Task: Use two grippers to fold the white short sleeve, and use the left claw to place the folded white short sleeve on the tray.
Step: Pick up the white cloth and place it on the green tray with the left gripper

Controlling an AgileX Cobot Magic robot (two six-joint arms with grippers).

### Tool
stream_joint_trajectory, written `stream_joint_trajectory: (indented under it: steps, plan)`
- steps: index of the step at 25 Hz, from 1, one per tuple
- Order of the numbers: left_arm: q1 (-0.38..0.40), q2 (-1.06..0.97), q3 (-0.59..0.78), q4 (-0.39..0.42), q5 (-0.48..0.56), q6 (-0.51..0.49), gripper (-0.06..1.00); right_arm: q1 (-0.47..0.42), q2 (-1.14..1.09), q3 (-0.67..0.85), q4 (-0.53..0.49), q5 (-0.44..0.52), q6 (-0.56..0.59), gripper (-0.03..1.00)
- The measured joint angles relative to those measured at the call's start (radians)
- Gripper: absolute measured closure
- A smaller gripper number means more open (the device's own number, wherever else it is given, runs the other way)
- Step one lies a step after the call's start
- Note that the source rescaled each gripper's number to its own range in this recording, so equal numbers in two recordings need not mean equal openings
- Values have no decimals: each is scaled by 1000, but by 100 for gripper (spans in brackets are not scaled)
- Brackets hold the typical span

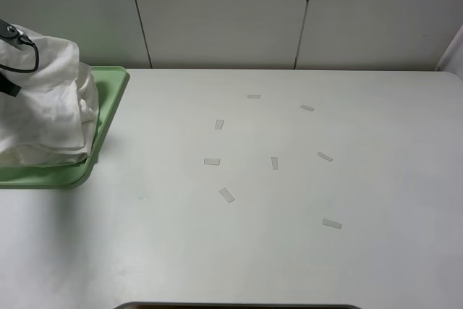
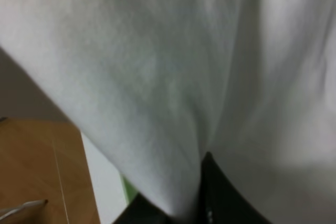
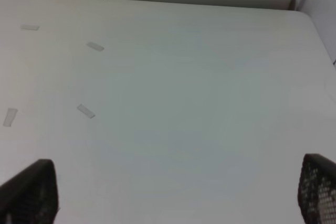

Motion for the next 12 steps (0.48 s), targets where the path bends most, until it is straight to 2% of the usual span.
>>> stream_joint_trajectory:
  steps: [8,11,12]
  plan:
    - [11,0,0,0,-5,-28,90,0,0,0,0,0,0,-3]
    - [11,0,0,0,-22,-170,85,0,0,0,0,0,0,-3]
    - [11,0,0,0,-22,-170,85,0,0,0,0,0,0,-3]
